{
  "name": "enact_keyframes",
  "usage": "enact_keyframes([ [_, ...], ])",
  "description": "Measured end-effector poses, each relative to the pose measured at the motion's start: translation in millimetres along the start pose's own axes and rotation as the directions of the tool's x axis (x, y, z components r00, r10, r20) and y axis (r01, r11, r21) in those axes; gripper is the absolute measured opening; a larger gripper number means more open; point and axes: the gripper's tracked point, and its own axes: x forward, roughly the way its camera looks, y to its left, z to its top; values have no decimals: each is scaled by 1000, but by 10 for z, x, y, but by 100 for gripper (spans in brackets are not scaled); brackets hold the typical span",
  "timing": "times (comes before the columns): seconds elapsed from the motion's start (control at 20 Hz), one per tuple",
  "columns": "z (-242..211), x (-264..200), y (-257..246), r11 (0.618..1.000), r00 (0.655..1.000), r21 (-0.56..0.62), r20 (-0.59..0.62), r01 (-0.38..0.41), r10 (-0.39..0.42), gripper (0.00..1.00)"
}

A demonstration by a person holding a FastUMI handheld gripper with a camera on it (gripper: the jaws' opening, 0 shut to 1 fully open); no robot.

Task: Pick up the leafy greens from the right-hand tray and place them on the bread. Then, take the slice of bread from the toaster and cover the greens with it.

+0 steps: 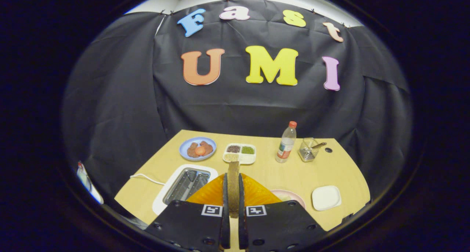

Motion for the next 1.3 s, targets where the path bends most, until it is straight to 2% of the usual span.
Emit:
enact_keyframes([
  [0.15, -345, 204, -201, 999, 999, 26, -46, 21, -20, 9],
  [0.35, -588, 393, -414, 995, 997, 95, -75, 36, -29, 9],
  [0.75, -908, 594, -797, 964, 993, 262, -85, -52, 77, 9],
  [1.05, -1166, 714, -1330, 971, 995, 237, -89, -16, 38, 9],
  [1.3, -1420, 835, -1533, 967, 992, 255, -125, 12, 21, 9],
])
